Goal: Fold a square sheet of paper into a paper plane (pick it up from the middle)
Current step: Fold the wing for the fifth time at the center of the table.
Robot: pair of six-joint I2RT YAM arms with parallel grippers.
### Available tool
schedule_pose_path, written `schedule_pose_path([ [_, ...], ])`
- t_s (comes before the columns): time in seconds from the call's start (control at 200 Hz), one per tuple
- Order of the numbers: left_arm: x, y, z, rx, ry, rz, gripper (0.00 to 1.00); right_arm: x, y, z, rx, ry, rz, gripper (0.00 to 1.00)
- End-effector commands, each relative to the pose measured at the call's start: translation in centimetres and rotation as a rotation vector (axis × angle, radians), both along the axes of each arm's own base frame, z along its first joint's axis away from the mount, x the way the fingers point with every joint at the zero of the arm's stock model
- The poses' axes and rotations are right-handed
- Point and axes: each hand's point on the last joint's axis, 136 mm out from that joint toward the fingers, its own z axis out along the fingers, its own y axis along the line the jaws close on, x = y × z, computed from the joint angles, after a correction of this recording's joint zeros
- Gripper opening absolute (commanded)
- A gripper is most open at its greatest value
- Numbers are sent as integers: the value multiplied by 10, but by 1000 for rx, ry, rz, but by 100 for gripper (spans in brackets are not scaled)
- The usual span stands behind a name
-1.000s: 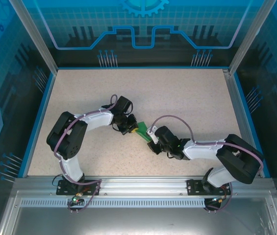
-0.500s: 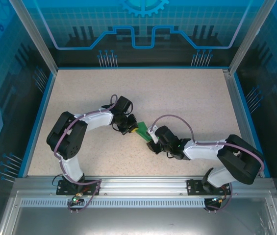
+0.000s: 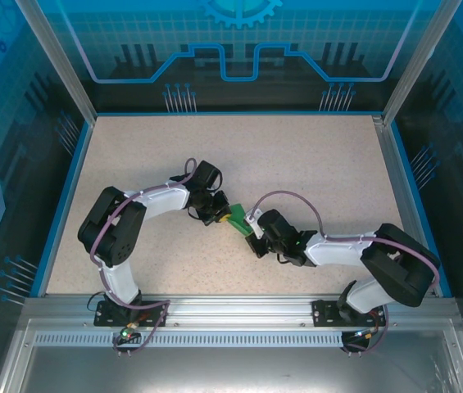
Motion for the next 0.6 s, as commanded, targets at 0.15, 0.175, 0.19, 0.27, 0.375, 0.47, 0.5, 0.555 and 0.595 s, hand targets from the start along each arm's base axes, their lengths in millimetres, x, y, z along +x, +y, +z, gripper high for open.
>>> schedule_pose_path([
  [0.15, -1, -1, 21, 17, -36, -51, 32, -5, 9, -8, 84, 83, 16, 3],
  [0.175, 0, 2, 24, 29, -46, -51, 35, -5, 9, -7, 97, 94, 10, 3],
  [0.19, 0, 3, 26, 36, -52, -55, 38, -5, 9, -8, 104, 102, 8, 3],
  [0.27, 2, 11, 38, 68, -87, -51, 49, -4, 11, -5, 149, 138, 4, 3],
  [0.375, 2, 22, 54, 109, -134, -33, 58, 0, 9, 0, 203, 185, -16, 2],
  [0.47, 1, 31, 64, 137, -167, -6, 62, 1, 7, 3, 261, 224, -28, 2],
  [0.5, 1, 34, 66, 145, -176, 4, 63, 2, 7, 3, 278, 234, -32, 2],
  [0.555, -1, 37, 67, 147, -183, 17, 63, 3, 4, 2, 291, 247, -50, 2],
  [0.595, -1, 38, 68, 146, -188, 23, 63, 3, 2, 0, 296, 258, -60, 2],
])
